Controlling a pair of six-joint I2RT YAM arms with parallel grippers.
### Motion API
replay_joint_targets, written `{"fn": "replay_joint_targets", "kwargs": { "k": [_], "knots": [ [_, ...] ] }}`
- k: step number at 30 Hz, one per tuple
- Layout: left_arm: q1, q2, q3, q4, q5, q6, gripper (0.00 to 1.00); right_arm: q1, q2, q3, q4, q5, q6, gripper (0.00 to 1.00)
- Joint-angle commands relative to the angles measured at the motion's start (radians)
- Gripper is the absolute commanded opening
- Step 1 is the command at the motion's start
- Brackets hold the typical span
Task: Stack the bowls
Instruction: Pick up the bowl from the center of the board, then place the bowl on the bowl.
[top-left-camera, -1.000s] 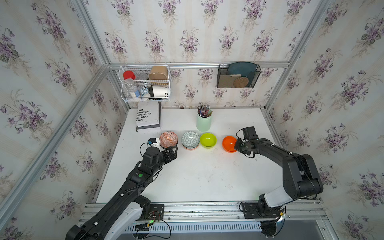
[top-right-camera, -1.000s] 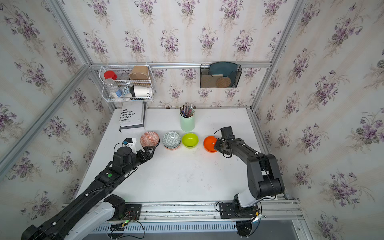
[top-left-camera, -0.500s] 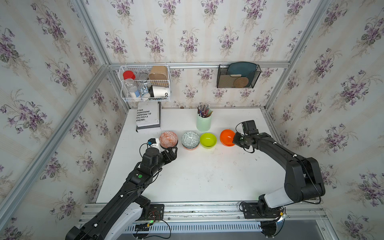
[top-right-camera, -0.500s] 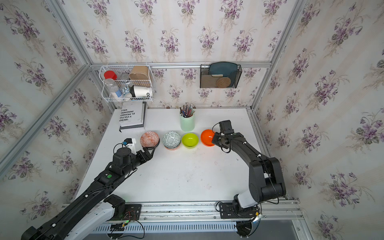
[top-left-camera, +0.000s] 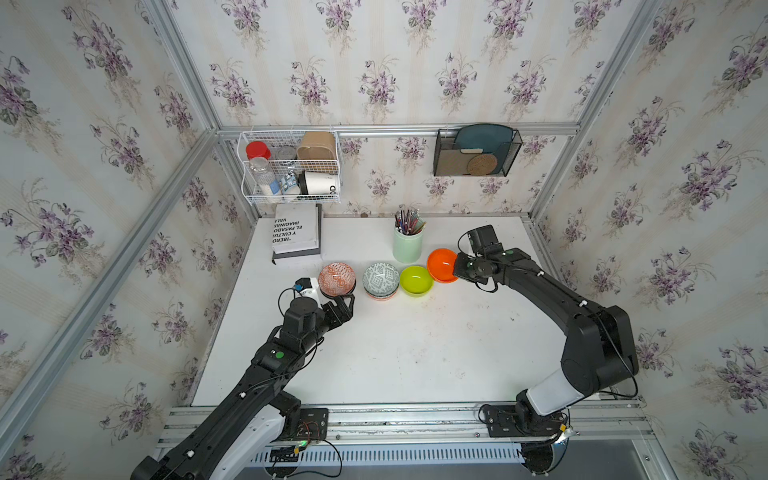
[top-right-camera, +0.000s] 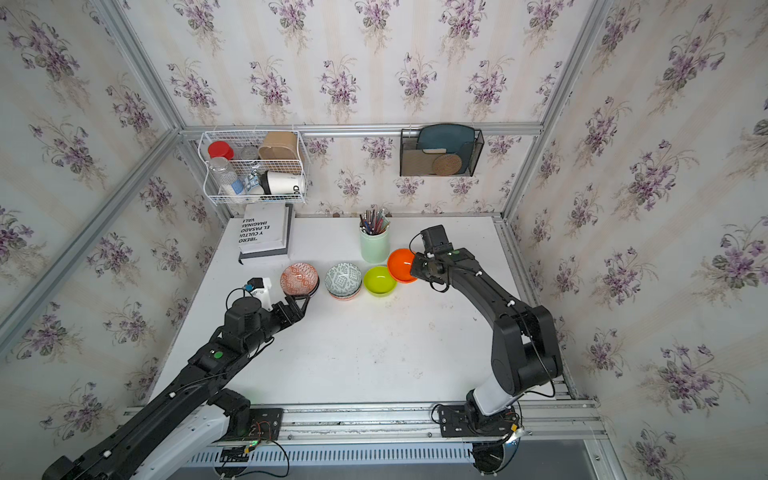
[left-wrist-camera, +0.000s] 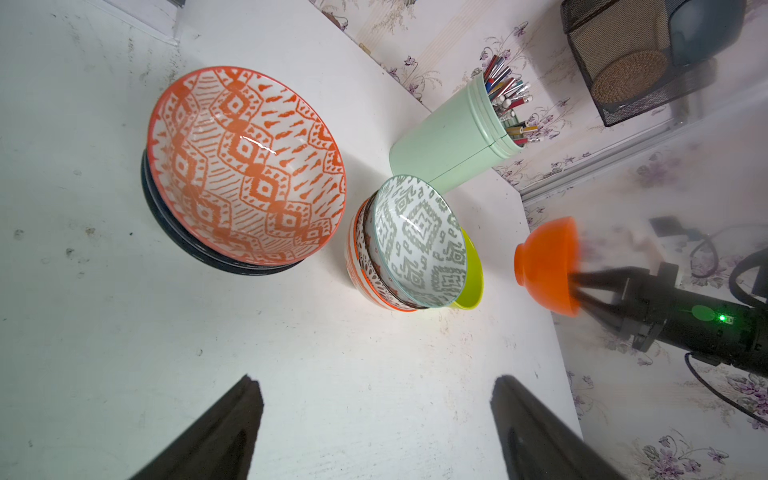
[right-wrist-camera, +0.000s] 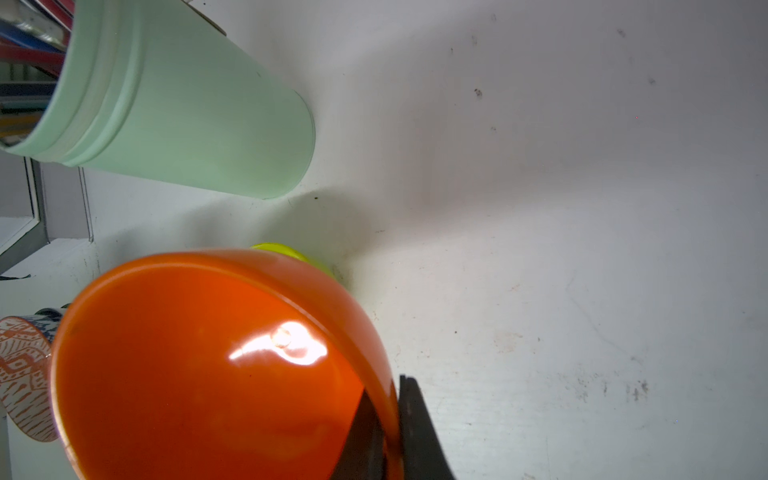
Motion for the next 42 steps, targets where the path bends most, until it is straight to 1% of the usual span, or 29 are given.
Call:
{"fn": "replay_joint_targets", "kwargs": {
  "k": [1, 6, 8, 9, 10, 14, 21, 27, 32, 36, 39, 42],
  "knots": [
    [0.002, 0.032, 0.024, 0.035, 0.028, 0.021, 0.90, 0.050, 0.014, 0.040, -0.041, 0.047, 0.001, 0.00],
    [0.002, 0.076, 0.040, 0.036, 0.054, 0.020, 0.89, 0.151, 0.004, 0.011, -0.015, 0.127, 0.054, 0.00],
    [0.001, 0.076, 0.043, 0.027, 0.056, 0.019, 0.89, 0.163, -0.006, -0.013, 0.014, 0.133, 0.073, 0.00],
    [0.001, 0.077, 0.048, 0.017, 0.058, 0.022, 0.89, 0.202, -0.009, -0.024, 0.030, 0.130, 0.084, 0.00],
    [0.001, 0.078, 0.053, 0.008, 0.058, 0.024, 0.89, 0.213, -0.008, -0.029, 0.043, 0.125, 0.089, 0.00],
    [0.001, 0.087, 0.063, -0.008, 0.063, 0.018, 0.89, 0.230, 0.013, -0.009, 0.053, 0.118, 0.089, 0.00],
    [0.001, 0.109, 0.063, 0.018, 0.070, 0.007, 0.88, 0.231, 0.073, 0.063, 0.006, 0.120, 0.049, 0.00],
    [0.001, 0.094, 0.031, 0.060, 0.057, -0.021, 0.87, 0.227, 0.165, 0.140, -0.050, 0.109, 0.008, 0.00],
    [0.002, 0.077, 0.034, 0.041, 0.048, 0.002, 0.87, 0.209, 0.159, 0.117, -0.048, 0.121, 0.005, 0.00],
    [0.001, 0.066, 0.021, 0.061, 0.042, 0.004, 0.87, 0.186, 0.134, 0.080, -0.021, 0.112, 0.006, 0.00],
    [0.001, 0.068, 0.023, 0.061, 0.047, 0.007, 0.87, 0.185, 0.144, 0.077, -0.023, 0.114, -0.001, 0.00],
    [0.001, 0.060, 0.018, 0.065, 0.044, 0.006, 0.87, 0.142, 0.162, 0.091, -0.027, 0.108, -0.012, 0.00]
  ]
}}
